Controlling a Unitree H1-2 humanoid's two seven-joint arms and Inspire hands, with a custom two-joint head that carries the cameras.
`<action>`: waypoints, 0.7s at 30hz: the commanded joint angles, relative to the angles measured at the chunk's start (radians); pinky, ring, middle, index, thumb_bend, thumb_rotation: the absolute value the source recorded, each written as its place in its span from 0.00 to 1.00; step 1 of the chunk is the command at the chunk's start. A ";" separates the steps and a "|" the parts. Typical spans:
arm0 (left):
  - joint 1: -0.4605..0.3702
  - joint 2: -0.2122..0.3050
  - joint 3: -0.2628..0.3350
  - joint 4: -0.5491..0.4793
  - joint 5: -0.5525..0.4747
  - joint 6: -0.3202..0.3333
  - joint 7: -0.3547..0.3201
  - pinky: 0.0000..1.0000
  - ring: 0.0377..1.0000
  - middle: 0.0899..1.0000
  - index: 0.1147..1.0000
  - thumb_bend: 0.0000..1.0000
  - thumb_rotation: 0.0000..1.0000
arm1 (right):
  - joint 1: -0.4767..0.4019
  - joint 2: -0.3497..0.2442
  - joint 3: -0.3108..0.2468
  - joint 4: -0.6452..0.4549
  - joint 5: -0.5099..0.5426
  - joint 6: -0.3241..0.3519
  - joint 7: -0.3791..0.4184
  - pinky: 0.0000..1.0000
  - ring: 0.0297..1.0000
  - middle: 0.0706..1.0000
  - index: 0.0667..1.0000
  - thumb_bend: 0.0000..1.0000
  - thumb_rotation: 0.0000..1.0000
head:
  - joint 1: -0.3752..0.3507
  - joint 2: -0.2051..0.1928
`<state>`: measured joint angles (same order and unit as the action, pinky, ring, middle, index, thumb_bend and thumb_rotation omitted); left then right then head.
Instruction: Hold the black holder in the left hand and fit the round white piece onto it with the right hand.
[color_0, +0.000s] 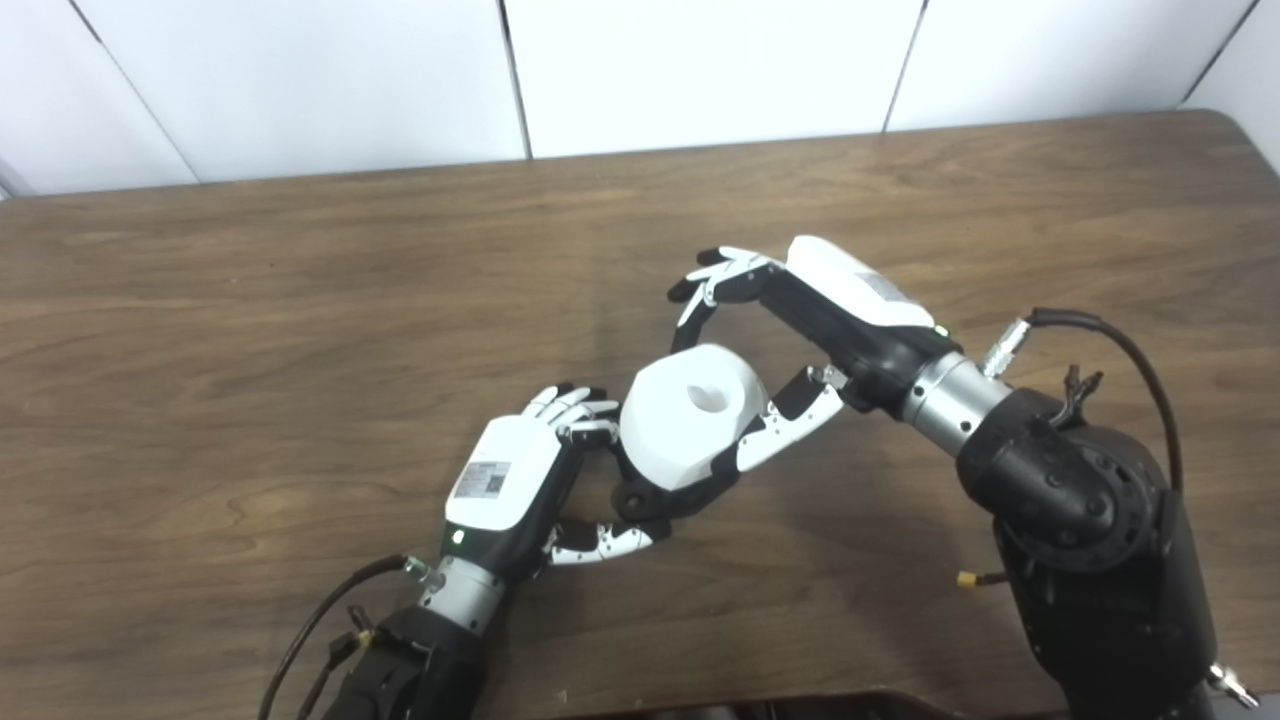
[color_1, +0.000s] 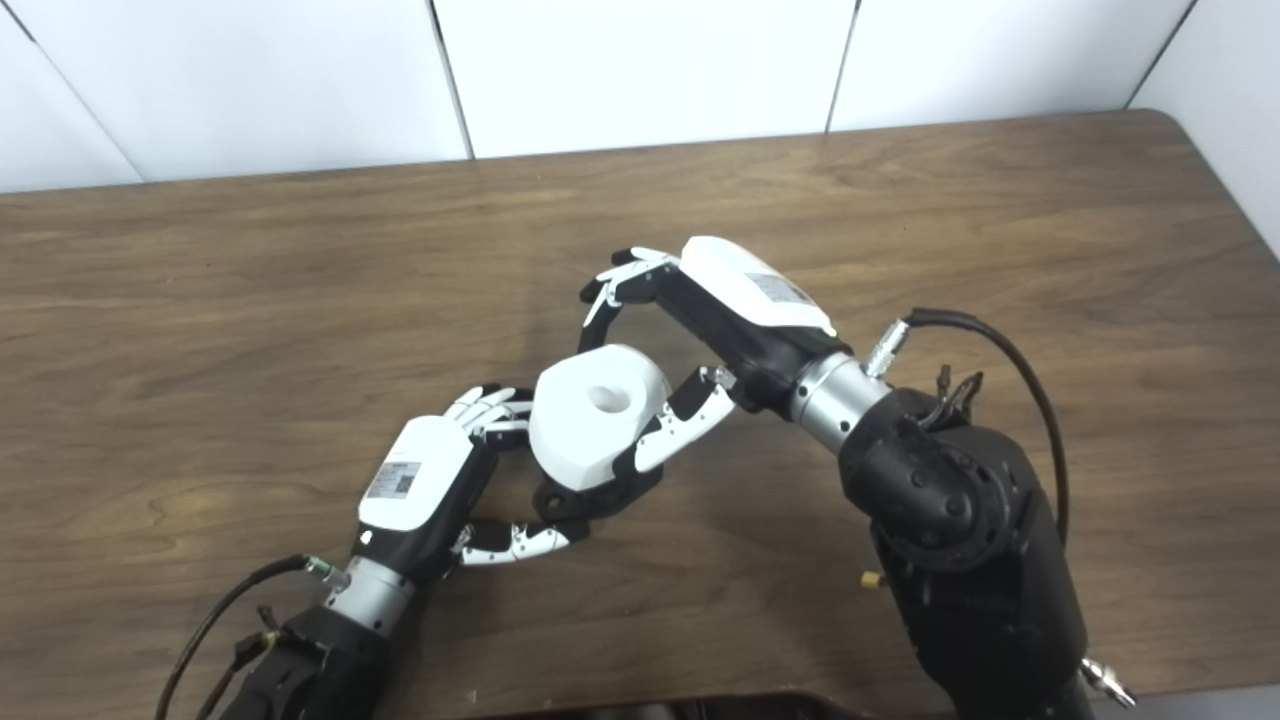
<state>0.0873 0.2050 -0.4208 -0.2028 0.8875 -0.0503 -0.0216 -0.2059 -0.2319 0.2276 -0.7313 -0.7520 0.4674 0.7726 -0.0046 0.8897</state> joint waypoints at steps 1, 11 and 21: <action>-0.008 0.002 -0.010 0.019 0.035 0.023 -0.029 0.93 0.87 0.76 0.42 0.52 0.04 | -0.036 -0.009 0.009 -0.042 -0.018 -0.020 -0.009 0.95 0.93 0.79 0.44 0.52 0.13 | 0.000 0.000; -0.009 -0.002 -0.012 0.013 0.037 0.029 -0.034 0.93 0.87 0.77 0.42 0.52 0.04 | -0.029 -0.020 0.033 -0.027 -0.025 -0.035 -0.022 0.92 0.94 0.79 0.44 0.52 0.13 | -0.001 0.002; -0.010 -0.001 -0.012 0.009 0.038 0.035 -0.040 0.93 0.87 0.77 0.42 0.52 0.04 | -0.017 -0.030 0.064 -0.004 -0.069 -0.095 -0.055 0.95 0.95 0.79 0.45 0.52 0.13 | -0.001 0.001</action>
<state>0.0852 0.2012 -0.4236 -0.2036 0.8887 -0.0427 -0.0242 -0.2044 -0.2609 0.2961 -0.7209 -0.8056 0.4142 0.7547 -0.0046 0.8897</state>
